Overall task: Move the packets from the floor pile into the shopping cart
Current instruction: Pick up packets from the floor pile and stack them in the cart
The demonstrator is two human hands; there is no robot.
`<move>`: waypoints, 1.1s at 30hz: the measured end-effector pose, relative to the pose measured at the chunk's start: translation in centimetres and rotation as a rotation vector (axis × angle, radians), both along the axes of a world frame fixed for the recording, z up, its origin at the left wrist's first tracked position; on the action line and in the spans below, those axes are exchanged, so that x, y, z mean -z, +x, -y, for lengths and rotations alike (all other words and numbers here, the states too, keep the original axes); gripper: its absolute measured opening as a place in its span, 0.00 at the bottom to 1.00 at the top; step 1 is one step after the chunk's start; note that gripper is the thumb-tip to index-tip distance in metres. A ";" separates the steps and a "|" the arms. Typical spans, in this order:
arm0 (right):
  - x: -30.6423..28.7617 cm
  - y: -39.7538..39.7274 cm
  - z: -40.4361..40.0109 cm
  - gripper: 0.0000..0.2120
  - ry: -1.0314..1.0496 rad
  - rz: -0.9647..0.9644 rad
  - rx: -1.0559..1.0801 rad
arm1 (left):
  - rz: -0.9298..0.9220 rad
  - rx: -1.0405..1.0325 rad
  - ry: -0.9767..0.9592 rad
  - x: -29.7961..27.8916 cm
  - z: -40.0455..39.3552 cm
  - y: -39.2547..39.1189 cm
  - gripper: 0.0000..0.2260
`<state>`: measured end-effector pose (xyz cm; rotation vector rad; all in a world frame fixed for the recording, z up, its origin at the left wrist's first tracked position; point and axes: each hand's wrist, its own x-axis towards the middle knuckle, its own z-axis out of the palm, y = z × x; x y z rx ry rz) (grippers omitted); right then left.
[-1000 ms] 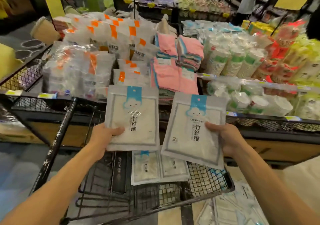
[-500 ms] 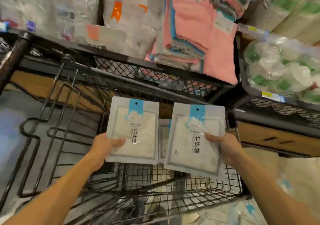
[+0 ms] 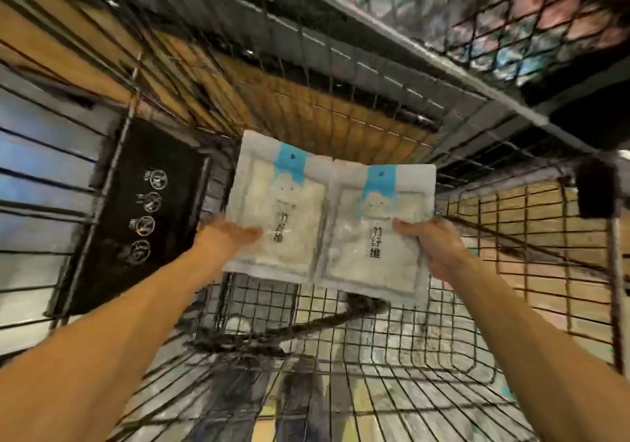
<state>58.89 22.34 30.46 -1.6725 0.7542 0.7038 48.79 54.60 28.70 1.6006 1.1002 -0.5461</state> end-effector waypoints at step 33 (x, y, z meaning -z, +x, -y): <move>-18.8 -1.0 -4.0 0.27 -0.964 0.549 -0.695 | 0.375 0.910 1.051 -19.2 3.3 5.4 0.27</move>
